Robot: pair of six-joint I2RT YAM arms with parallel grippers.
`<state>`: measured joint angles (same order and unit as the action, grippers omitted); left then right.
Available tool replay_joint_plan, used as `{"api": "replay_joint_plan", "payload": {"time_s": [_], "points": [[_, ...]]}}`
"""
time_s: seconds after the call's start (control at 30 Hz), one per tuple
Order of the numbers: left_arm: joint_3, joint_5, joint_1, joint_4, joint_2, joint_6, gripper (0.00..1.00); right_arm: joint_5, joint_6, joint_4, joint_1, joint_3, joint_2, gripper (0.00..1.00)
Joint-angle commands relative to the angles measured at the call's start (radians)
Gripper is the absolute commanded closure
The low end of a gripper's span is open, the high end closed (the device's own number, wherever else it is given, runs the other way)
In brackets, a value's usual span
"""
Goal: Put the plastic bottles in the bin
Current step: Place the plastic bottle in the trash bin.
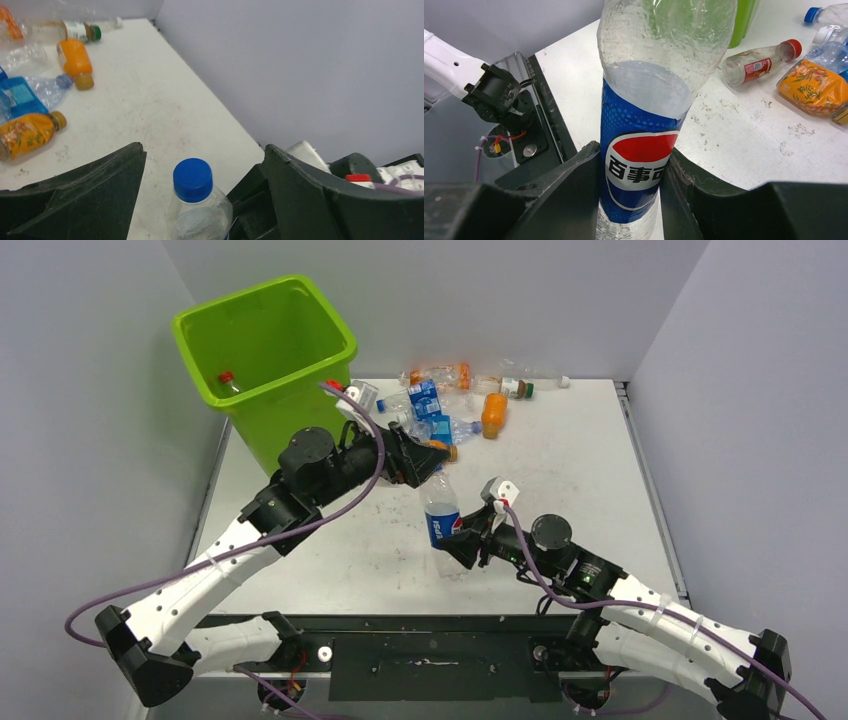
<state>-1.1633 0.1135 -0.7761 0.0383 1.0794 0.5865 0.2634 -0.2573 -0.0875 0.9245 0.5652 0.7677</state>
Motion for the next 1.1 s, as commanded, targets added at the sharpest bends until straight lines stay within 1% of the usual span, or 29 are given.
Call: {"api": "replay_joint_plan", "payload": {"time_s": [0.0,0.07,0.23,0.4,0.47,0.53,0.67,0.7,0.73,0.8,0.83,0.87,0.9,0.97,1.0,1.03,1.07], "points": [[-0.066,0.061,0.004,0.122,0.05,-0.013,0.14,-0.037,0.022,-0.019,0.02,0.044,-0.014,0.95],[-0.067,0.072,0.004,0.122,0.062,-0.013,0.19,-0.043,0.024,-0.016,0.025,0.047,-0.017,0.95],[-0.063,0.092,0.004,0.11,0.074,-0.01,0.36,-0.056,0.025,-0.01,0.035,0.046,-0.022,0.95],[-0.052,0.115,0.004,0.096,0.083,-0.009,0.58,-0.068,0.026,-0.01,0.043,0.047,-0.024,0.95],[-0.047,0.135,-0.001,0.092,0.088,-0.011,0.59,-0.073,0.026,-0.01,0.046,0.047,-0.024,0.95],[-0.049,0.152,-0.007,0.096,0.095,-0.015,0.55,-0.078,0.026,-0.011,0.05,0.048,-0.025,0.95],[-0.049,0.162,-0.019,0.107,0.102,-0.025,0.5,-0.087,0.023,-0.013,0.057,0.05,-0.03,0.94],[-0.048,0.164,-0.02,0.107,0.101,-0.026,0.49,-0.088,0.023,-0.014,0.06,0.05,-0.031,0.94],[-0.045,0.166,-0.02,0.106,0.098,-0.027,0.52,-0.09,0.022,-0.012,0.061,0.05,-0.031,0.94],[-0.043,0.168,-0.02,0.103,0.096,-0.031,0.7,-0.093,0.021,-0.01,0.064,0.051,-0.031,0.93],[-0.043,0.163,-0.019,0.102,0.093,-0.033,0.82,-0.095,0.019,-0.007,0.066,0.053,-0.032,0.92],[-0.044,0.16,-0.02,0.102,0.09,-0.036,0.94,-0.099,0.015,-0.003,0.066,0.055,-0.034,0.84],[-0.043,0.153,-0.019,0.103,0.086,-0.042,1.0,-0.105,0.007,0.002,0.068,0.058,-0.034,0.7],[-0.045,0.123,-0.016,0.102,0.07,-0.052,1.0,-0.115,-0.011,0.012,0.068,0.069,-0.037,0.34],[-0.045,0.101,-0.011,0.103,0.06,-0.059,1.0,-0.123,-0.026,0.018,0.067,0.077,-0.039,0.09],[-0.049,0.077,-0.004,0.105,0.047,-0.069,1.0,-0.127,-0.041,0.027,0.067,0.085,-0.044,0.07],[-0.059,0.049,0.009,0.11,0.03,-0.079,1.0,-0.127,-0.057,0.033,0.067,0.096,-0.05,0.1]]}}
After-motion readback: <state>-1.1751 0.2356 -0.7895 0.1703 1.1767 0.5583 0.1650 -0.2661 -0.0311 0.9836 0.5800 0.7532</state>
